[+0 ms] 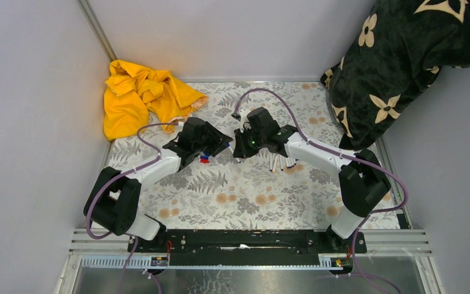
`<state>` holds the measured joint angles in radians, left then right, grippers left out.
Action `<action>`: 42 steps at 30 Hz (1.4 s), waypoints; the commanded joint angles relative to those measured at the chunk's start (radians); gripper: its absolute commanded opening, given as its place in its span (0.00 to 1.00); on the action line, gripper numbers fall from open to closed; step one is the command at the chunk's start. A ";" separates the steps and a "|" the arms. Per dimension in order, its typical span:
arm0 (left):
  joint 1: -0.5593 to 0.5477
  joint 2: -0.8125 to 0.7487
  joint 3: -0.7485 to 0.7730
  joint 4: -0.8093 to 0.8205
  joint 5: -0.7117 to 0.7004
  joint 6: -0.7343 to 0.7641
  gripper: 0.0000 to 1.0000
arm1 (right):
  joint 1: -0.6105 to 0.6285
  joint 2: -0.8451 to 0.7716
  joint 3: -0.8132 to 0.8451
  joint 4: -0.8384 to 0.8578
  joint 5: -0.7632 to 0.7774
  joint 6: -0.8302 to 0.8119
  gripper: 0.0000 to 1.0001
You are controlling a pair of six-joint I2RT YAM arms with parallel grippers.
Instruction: Open the pen caps
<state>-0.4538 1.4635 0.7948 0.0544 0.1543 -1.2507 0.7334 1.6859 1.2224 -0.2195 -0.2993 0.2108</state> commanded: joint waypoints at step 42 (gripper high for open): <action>-0.031 0.020 0.070 0.101 0.068 -0.024 0.00 | -0.043 0.062 0.120 0.056 -0.121 0.064 0.26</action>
<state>-0.4774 1.4662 0.8253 0.0887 0.1814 -1.2518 0.6899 1.7378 1.2827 -0.2184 -0.3862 0.2546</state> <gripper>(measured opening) 0.218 0.256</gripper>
